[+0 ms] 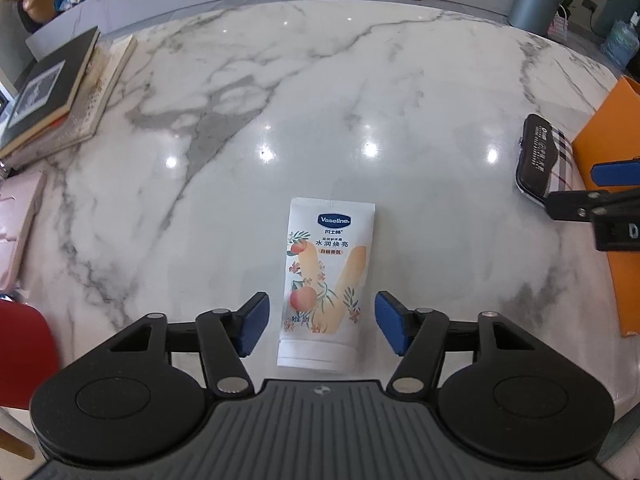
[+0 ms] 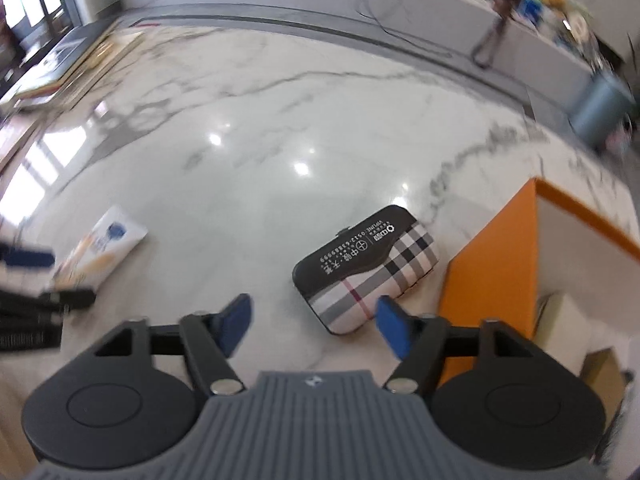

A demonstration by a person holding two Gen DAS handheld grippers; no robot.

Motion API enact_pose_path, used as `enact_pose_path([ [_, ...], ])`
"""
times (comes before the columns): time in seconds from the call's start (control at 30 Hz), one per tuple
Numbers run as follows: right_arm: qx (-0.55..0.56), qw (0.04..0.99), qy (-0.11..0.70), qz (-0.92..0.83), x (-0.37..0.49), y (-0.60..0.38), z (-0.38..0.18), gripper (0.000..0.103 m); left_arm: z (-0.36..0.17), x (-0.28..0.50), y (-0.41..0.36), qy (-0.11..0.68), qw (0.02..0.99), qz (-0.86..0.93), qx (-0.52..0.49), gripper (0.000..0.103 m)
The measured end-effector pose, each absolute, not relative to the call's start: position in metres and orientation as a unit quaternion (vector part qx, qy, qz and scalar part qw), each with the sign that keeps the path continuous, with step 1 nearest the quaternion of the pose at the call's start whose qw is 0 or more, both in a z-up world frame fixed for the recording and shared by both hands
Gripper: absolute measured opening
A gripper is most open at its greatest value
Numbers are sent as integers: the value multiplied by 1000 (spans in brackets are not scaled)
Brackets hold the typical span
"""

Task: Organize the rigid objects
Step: 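Lower the right tool onto the plaid case while the left tool reaches the Vaseline tube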

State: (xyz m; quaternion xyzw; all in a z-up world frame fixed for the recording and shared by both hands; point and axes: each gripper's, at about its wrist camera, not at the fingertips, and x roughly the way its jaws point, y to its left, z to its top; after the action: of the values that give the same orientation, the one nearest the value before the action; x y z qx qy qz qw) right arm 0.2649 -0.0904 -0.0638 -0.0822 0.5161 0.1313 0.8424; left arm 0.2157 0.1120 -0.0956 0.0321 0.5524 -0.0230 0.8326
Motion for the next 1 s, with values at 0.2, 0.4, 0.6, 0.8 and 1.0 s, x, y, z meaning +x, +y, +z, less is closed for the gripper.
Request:
enact_pose_path([
  [0.2, -47, 849, 522, 70, 279, -84, -75, 78, -103, 223, 114, 553, 832, -32, 17, 54],
  [0.4, 0, 848, 530, 17, 290, -86, -85, 78, -106, 227, 120, 541, 840, -32, -7, 53],
  [0.6, 25, 846, 532, -23, 299, -85, -94, 79, -105, 229, 123, 531, 847, -29, -19, 53],
  [0.8, 27, 844, 534, -44, 307, -82, -105, 80, -105, 229, 128, 526, 850, -29, -30, 53],
  [1.0, 15, 847, 530, -14, 312, -83, -106, 70, -105, 227, 130, 524, 851, -30, -31, 53],
])
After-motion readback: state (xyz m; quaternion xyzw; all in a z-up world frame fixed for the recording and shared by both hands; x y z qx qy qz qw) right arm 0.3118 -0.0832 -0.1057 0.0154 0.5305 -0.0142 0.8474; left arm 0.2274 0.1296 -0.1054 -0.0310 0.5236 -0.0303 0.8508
